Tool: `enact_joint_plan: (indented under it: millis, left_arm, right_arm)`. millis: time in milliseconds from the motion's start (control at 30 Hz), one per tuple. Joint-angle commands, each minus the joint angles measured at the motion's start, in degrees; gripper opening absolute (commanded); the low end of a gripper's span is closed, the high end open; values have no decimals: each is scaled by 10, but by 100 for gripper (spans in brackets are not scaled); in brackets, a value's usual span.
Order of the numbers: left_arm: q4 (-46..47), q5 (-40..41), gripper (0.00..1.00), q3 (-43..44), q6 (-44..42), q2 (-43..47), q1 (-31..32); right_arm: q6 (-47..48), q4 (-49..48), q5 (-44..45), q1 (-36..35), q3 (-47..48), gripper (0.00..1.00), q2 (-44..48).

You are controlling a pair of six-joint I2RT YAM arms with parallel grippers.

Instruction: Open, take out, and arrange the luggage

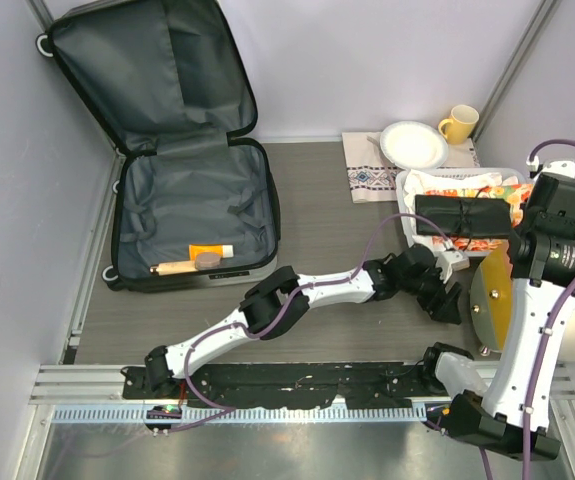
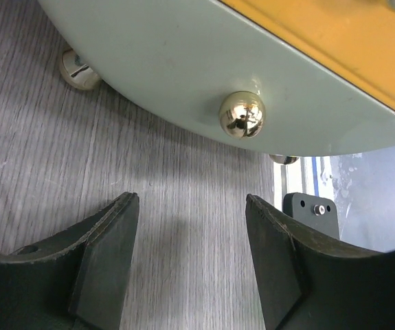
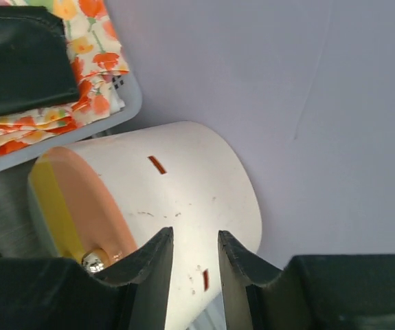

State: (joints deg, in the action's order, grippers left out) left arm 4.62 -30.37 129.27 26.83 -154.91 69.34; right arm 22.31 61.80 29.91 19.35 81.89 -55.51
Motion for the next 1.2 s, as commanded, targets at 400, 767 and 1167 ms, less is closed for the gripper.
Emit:
enact_joint_plan:
  millis: [400,767,1167]
  left_arm:
    - [43,1,72,12,13,35,5]
    - [36,30,72,54,18,2,13]
    - [-25,50,71,120,-27,-37,18]
  right_arm:
    - [52,90,-3,4,-105,34,23]
    - [-2,162,-127,3,-130,30,19]
    - [-21,175,-153,3,-125,29,16]
